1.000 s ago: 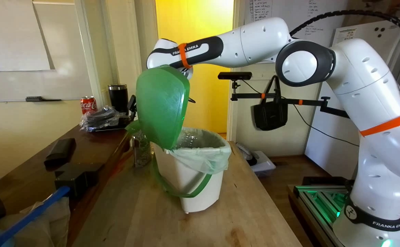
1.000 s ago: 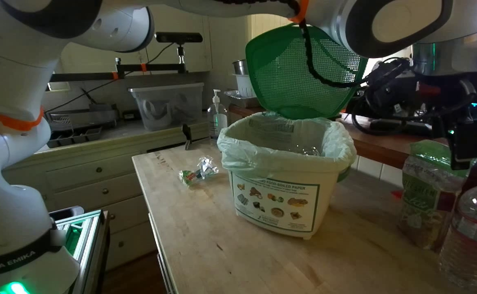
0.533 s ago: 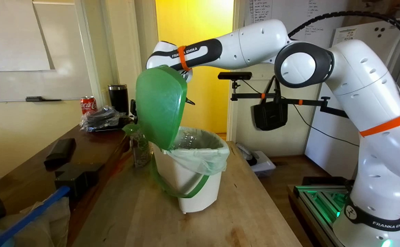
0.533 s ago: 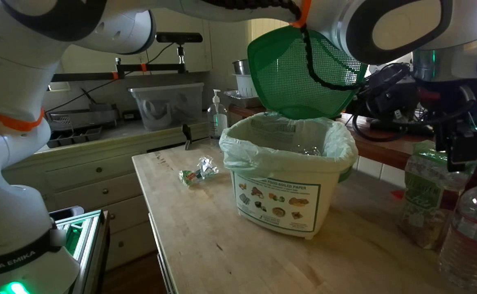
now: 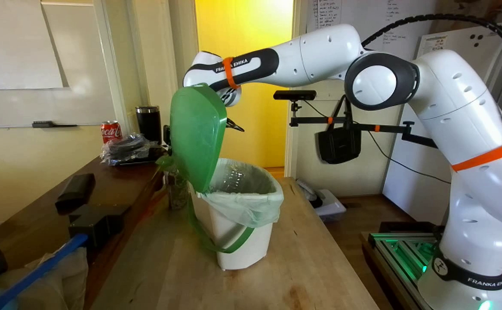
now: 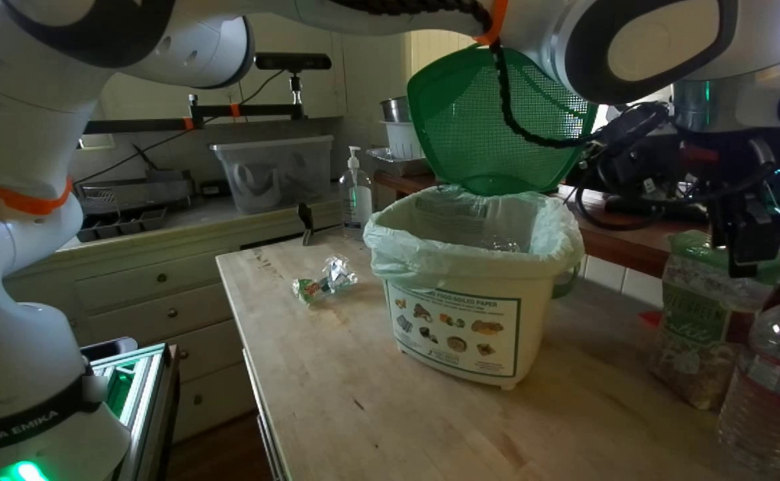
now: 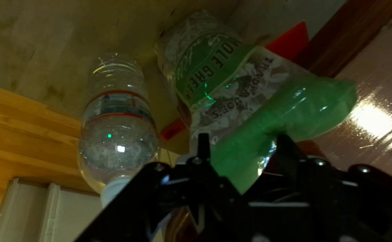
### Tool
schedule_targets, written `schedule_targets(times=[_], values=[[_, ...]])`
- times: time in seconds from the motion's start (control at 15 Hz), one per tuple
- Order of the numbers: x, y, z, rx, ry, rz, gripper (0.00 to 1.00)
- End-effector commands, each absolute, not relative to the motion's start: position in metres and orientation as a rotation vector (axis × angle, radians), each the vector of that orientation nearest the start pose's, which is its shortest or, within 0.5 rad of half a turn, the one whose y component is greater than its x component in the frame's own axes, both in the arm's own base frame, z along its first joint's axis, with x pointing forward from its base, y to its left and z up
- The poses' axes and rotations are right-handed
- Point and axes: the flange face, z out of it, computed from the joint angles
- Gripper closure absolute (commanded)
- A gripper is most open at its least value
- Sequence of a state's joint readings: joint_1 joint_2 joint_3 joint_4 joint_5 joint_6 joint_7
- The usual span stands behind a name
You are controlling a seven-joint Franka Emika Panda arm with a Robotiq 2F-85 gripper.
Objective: Turn the bin to the left, then put the plastic packet in the bin
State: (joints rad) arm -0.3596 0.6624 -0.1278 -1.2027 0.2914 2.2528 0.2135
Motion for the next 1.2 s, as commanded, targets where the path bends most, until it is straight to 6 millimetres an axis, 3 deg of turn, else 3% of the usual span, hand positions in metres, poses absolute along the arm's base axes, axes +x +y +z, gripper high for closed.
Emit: schedule_targets(times=[0.0, 0.13, 0.47, 0.53, 0.6, 0.67, 1.13], values=[[0.704, -0.329, 0.435, -2.685, 1.131, -0.655, 0.13], [0.706, -0.329, 0.433, -2.681, 1.125, -0.666, 0.01], [0.711, -0.328, 0.425, -2.663, 1.109, -0.701, 0.00], [0.711, -0.328, 0.423, -2.675, 1.110, -0.685, 0.25], [0.710, -0.328, 0.420, -2.683, 1.114, -0.669, 0.25], [0.710, -0.328, 0.419, -2.689, 1.116, -0.659, 0.31], [0.700, -0.325, 0.420, -2.740, 1.131, -0.524, 0.84]])
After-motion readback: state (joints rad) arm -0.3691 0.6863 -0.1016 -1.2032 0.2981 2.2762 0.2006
